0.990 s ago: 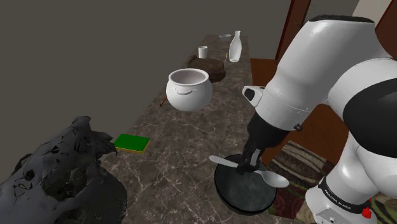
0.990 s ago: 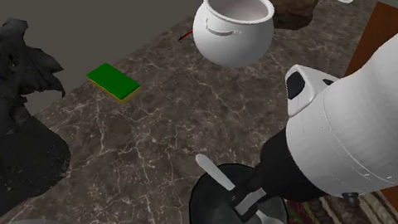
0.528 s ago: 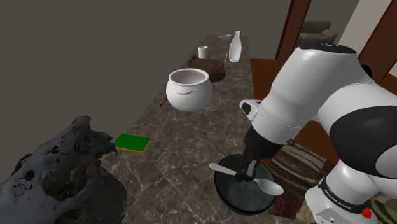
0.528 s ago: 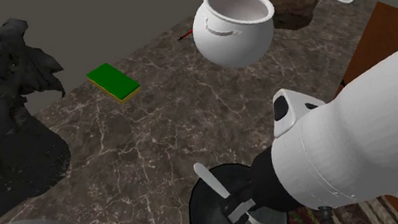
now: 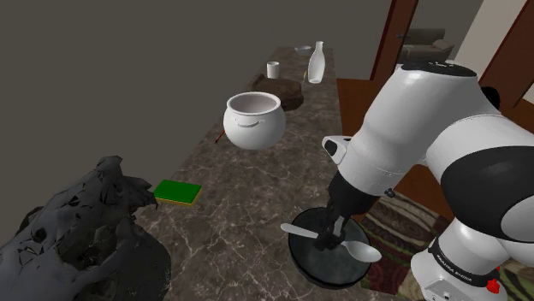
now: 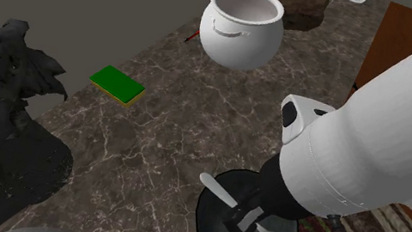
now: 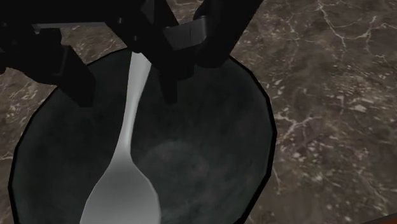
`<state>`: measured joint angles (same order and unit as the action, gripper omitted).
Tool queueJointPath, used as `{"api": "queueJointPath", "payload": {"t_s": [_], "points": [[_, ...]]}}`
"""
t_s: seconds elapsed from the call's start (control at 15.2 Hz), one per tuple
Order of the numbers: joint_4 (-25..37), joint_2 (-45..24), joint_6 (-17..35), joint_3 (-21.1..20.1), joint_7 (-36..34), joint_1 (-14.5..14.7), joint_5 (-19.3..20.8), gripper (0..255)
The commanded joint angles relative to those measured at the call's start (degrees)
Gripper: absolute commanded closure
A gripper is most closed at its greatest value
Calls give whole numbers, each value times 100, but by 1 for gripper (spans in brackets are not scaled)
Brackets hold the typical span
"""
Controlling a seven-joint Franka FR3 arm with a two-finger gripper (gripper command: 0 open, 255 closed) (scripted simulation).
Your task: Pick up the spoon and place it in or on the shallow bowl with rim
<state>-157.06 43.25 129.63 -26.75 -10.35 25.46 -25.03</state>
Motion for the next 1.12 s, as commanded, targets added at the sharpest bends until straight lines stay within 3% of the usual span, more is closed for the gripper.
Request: {"api": "queueJointPath", "payload": {"t_s": [0.0, 0.26, 0.53, 1.06], "points": [[0, 0, 1, 0, 0, 0, 0, 0], [0, 0, 1, 0, 0, 0, 0, 0], [398, 506, -914, 302, -48, -14, 216, 0], [398, 506, -914, 303, -48, -13, 217, 0]]}}
